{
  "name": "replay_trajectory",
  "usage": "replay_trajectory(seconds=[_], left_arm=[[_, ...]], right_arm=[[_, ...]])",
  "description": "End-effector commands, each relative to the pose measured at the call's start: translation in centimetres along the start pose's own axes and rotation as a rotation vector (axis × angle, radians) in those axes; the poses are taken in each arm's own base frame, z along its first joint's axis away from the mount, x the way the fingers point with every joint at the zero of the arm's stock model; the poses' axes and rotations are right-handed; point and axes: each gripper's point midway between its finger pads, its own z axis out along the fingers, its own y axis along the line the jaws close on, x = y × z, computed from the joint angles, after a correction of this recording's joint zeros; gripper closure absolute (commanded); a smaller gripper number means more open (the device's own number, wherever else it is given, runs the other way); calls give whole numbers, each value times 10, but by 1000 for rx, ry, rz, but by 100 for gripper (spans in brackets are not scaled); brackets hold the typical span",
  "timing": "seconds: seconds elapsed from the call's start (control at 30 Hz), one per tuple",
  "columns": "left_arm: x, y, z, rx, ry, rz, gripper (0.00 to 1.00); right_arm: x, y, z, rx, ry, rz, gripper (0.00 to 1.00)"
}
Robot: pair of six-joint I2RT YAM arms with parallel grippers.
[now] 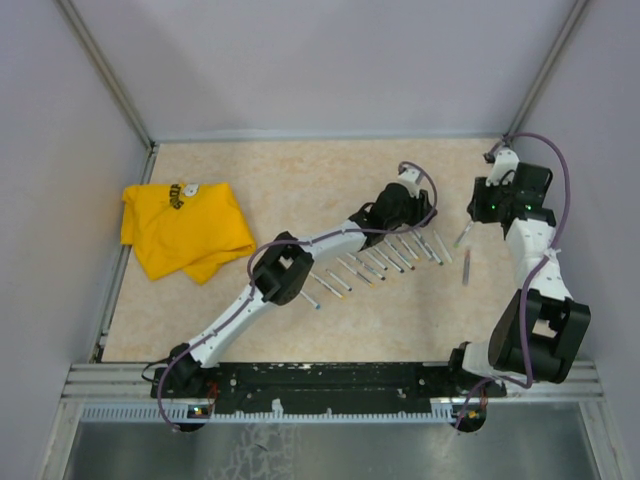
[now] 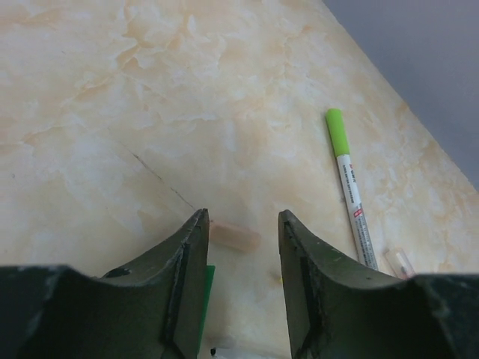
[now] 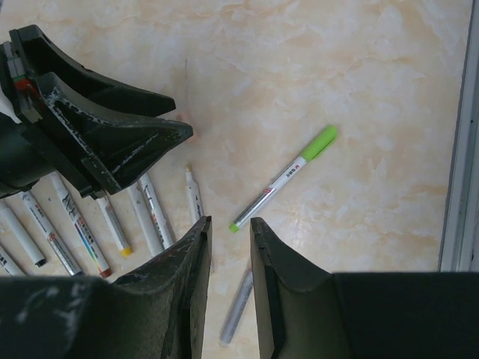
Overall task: Open the pen caps
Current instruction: Place the pen cap at the center of the board, then pick up the pen from the center of the board.
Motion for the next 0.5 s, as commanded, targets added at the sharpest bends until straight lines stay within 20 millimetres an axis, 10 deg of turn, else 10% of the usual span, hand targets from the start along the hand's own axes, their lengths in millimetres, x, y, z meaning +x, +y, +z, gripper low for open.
replay_trajectory(seconds=[0.0, 0.27, 0.47], left_arm=[[-93, -37, -24, 71, -143, 19, 51], [-133, -47, -71, 100, -218, 87, 44], [-158, -66, -163, 184, -353, 185, 37]], right_arm=[[-17, 2, -9, -18, -71, -24, 72], [-16, 7, -10, -54, -86, -38, 71], [-22, 3, -17, -23, -162, -64, 67]])
